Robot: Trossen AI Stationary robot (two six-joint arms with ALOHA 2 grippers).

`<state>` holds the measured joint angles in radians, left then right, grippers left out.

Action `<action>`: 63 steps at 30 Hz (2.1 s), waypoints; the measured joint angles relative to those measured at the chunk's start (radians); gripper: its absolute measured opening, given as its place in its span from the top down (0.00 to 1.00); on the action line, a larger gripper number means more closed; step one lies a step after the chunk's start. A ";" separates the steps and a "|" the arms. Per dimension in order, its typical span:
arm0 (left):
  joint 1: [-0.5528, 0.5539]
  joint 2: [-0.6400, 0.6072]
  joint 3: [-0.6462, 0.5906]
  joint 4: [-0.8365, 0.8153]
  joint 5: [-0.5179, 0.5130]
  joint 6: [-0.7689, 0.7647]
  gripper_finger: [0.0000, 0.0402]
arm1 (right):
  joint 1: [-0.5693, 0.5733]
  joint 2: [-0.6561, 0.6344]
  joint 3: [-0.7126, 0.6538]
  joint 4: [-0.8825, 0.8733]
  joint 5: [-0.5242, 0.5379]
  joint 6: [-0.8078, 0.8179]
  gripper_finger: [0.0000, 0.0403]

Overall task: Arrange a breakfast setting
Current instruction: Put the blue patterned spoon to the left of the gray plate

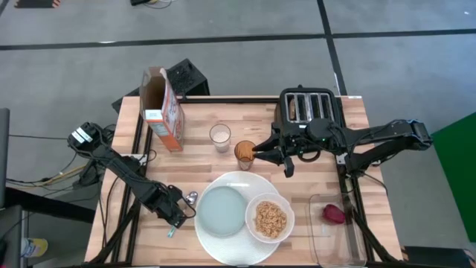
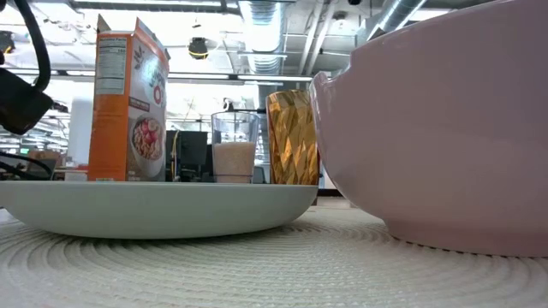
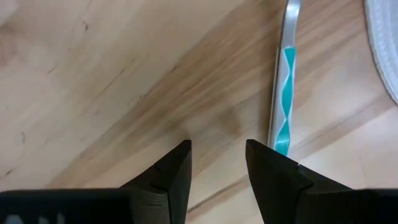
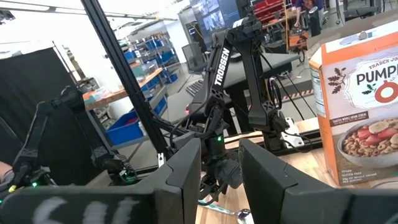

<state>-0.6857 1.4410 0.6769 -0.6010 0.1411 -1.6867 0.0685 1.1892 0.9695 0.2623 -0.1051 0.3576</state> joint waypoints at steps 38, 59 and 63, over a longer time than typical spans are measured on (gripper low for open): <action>-0.016 0.094 0.071 0.108 0.003 -0.045 0.66 | 0.000 0.000 0.000 -0.023 -0.002 0.001 0.67; 0.007 0.142 0.121 0.056 0.011 0.025 0.66 | -0.002 0.000 0.000 -0.042 -0.003 0.001 0.67; 0.018 0.141 0.123 0.032 0.002 0.038 0.66 | -0.002 0.000 0.000 -0.042 -0.003 0.001 0.67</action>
<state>-0.6682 1.5822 0.8001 -0.5688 0.1433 -1.6486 0.0666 1.1892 0.9695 0.2203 -0.1081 0.3584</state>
